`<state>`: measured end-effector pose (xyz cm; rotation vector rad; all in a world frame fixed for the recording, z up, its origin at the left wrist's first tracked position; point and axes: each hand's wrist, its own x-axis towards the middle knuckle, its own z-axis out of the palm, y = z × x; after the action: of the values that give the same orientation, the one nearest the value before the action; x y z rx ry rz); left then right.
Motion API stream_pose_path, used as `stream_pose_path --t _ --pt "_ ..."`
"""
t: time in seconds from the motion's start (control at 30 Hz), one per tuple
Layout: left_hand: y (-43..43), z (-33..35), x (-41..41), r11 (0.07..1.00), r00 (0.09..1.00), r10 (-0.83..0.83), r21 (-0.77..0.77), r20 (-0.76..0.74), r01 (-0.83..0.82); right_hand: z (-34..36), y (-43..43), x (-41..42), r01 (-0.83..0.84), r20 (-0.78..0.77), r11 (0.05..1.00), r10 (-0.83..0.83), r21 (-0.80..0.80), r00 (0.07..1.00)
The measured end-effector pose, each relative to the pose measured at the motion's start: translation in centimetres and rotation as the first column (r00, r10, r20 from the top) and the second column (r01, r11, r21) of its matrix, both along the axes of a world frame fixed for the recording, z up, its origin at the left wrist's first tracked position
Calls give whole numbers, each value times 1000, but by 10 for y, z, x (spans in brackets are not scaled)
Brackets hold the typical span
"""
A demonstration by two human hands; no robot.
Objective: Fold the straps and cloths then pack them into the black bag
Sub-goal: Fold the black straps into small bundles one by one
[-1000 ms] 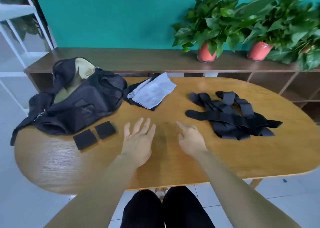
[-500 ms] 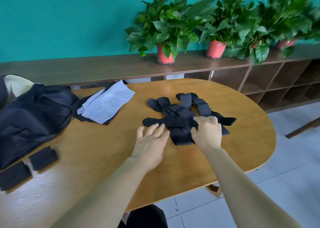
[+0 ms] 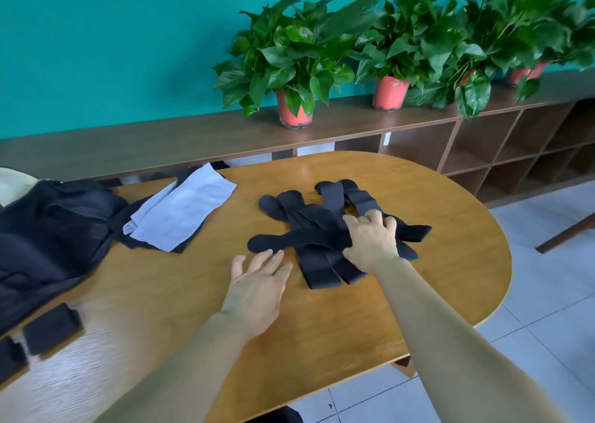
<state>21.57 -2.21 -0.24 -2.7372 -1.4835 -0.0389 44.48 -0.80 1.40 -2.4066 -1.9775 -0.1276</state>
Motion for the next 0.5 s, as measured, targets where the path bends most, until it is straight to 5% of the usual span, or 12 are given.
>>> stream_pose_path --t 0.3,0.5 --pt "-13 4 -32 997 997 72 -7 -24 -72 36 -12 -38 4 -10 997 -3 75 1000" --pt "-29 3 -73 989 989 144 -21 -39 -145 33 -32 -113 69 -39 994 -72 -83 997"
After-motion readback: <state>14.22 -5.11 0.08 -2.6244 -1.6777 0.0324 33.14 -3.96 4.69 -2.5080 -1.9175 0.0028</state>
